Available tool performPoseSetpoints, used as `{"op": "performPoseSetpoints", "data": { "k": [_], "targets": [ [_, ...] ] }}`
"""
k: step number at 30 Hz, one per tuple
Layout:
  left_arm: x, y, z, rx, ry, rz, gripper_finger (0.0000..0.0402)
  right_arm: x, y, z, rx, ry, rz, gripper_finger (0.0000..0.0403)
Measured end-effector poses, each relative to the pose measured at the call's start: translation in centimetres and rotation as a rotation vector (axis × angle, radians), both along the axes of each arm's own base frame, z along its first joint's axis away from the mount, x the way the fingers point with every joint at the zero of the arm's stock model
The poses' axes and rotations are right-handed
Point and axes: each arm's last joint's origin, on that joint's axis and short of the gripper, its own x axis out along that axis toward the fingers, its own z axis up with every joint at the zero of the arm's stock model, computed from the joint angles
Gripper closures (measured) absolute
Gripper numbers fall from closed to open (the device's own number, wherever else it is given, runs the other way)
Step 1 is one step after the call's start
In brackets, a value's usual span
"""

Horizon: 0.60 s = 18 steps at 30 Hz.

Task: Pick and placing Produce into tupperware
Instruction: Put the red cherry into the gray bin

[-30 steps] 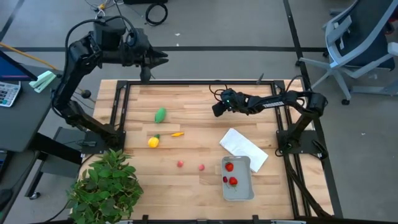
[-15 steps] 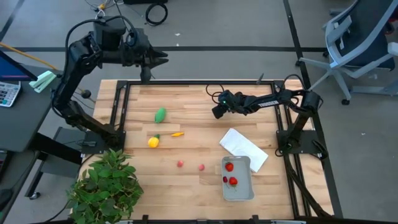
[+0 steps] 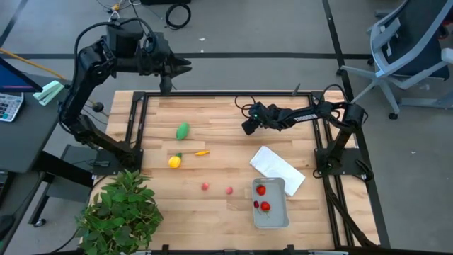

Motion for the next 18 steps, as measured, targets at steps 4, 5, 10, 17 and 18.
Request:
{"op": "performPoseSetpoints", "data": {
  "k": [4, 5, 10, 17, 18],
  "targets": [
    [0.00, 0.00, 0.00, -0.001, 0.000, 0.000, 0.0311, 0.01, 0.00, 0.01, -0.001, -0.001, 0.000, 0.0234],
    [0.00, 0.00, 0.00, 0.000, 0.000, 0.000, 0.0312, 0.02, -0.01, 0.02, -0.001, -0.003, 0.000, 0.0234],
    [0.00, 0.00, 0.00, -0.004, -0.001, 0.002, 0.0319, 0.17, 0.00, 0.11, -0.001, -0.028, -0.012, 0.0234],
    [0.01, 0.00, 0.02, -0.005, -0.003, 0.002, 0.0313, 0.16, 0.01, 0.10, 0.001, -0.029, -0.015, 0.0234],
    [0.01, 0.00, 0.02, -0.005, -0.003, 0.002, 0.0312, 0.16, 0.01, 0.10, 0.001, -0.030, -0.015, 0.0234]
  ]
}}
